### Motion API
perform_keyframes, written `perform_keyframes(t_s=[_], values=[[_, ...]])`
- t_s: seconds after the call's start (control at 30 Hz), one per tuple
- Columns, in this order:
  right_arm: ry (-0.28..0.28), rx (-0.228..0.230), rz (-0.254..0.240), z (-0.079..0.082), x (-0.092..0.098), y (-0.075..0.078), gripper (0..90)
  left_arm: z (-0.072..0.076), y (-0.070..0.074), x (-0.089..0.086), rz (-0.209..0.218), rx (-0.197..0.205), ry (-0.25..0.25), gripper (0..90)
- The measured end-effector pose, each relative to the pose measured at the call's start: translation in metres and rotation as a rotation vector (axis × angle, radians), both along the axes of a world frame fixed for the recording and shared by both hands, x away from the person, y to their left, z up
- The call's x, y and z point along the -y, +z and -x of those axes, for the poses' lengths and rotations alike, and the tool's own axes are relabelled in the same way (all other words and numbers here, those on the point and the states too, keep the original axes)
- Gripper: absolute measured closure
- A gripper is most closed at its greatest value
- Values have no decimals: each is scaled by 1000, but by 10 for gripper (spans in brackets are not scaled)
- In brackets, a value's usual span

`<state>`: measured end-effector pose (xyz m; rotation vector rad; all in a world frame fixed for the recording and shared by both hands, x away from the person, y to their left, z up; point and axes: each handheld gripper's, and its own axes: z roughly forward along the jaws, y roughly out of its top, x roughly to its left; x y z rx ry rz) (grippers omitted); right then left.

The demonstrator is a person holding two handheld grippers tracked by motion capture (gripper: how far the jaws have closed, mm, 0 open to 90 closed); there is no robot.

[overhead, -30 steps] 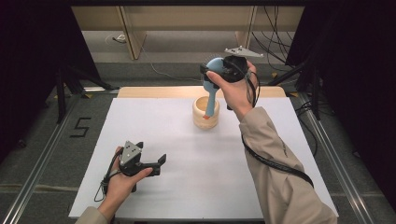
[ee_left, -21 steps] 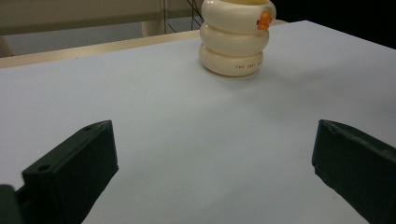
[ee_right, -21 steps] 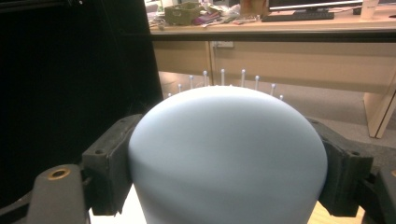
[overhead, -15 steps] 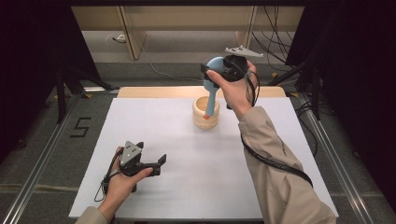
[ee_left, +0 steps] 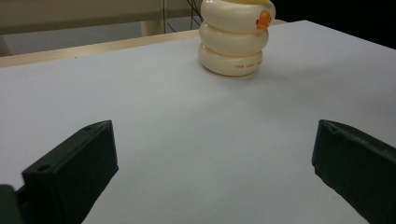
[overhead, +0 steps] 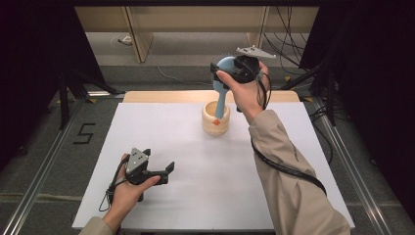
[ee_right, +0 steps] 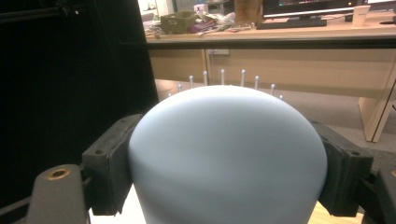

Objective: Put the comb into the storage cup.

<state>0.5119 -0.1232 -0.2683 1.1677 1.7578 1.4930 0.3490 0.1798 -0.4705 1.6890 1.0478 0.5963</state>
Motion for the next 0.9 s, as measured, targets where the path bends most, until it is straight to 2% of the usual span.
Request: perform_keyframes(t_s=[0.9], values=[[-13,31,-15,-8,-1,0,210,0,0,0,3,-1,-3,0]])
